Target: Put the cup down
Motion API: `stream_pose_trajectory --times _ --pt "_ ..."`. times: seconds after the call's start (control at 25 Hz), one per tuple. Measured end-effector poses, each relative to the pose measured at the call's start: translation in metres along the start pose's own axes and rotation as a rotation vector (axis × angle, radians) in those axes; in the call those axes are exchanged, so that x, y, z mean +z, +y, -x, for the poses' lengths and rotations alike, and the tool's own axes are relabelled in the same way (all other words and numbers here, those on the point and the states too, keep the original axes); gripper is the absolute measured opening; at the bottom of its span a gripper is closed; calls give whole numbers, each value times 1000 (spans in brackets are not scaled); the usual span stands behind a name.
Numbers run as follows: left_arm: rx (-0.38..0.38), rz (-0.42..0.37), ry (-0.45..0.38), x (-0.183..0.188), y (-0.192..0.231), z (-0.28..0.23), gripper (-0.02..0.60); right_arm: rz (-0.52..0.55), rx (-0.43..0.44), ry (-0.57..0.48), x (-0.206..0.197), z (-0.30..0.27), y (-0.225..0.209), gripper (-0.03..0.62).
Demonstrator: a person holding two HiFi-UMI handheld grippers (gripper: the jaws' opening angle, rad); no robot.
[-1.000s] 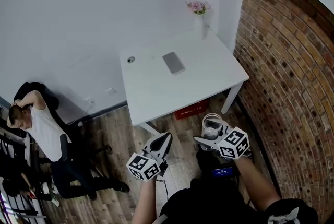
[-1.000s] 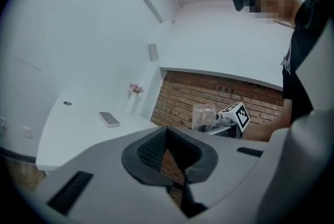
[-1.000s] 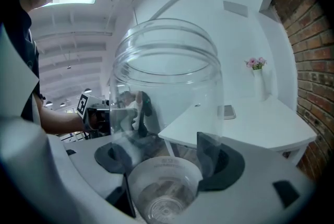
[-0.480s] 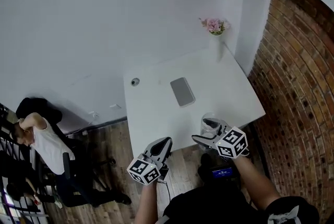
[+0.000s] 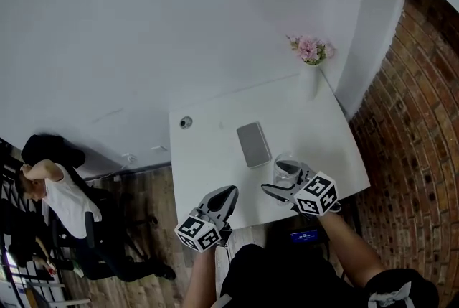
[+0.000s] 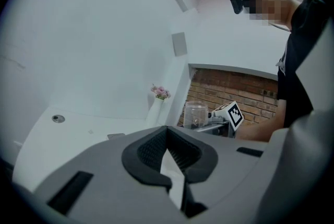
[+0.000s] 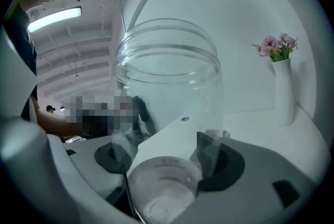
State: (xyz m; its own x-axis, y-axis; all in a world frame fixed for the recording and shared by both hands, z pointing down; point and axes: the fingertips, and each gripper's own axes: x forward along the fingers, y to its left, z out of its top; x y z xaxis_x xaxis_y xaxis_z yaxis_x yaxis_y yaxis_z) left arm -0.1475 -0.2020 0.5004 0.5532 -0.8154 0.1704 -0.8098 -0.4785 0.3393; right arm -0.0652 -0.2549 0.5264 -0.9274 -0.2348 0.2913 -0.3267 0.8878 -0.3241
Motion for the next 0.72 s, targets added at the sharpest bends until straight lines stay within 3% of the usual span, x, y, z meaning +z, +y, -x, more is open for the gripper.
stream_pose_trajectory --times 0.32,0.72 --pt "0 26 7 -2 20 -12 6 -43 25 -12 11 -20 -11 359" --pt "-110 25 14 4 20 -22 6 -68 -26 -22 17 -30 -12 359"
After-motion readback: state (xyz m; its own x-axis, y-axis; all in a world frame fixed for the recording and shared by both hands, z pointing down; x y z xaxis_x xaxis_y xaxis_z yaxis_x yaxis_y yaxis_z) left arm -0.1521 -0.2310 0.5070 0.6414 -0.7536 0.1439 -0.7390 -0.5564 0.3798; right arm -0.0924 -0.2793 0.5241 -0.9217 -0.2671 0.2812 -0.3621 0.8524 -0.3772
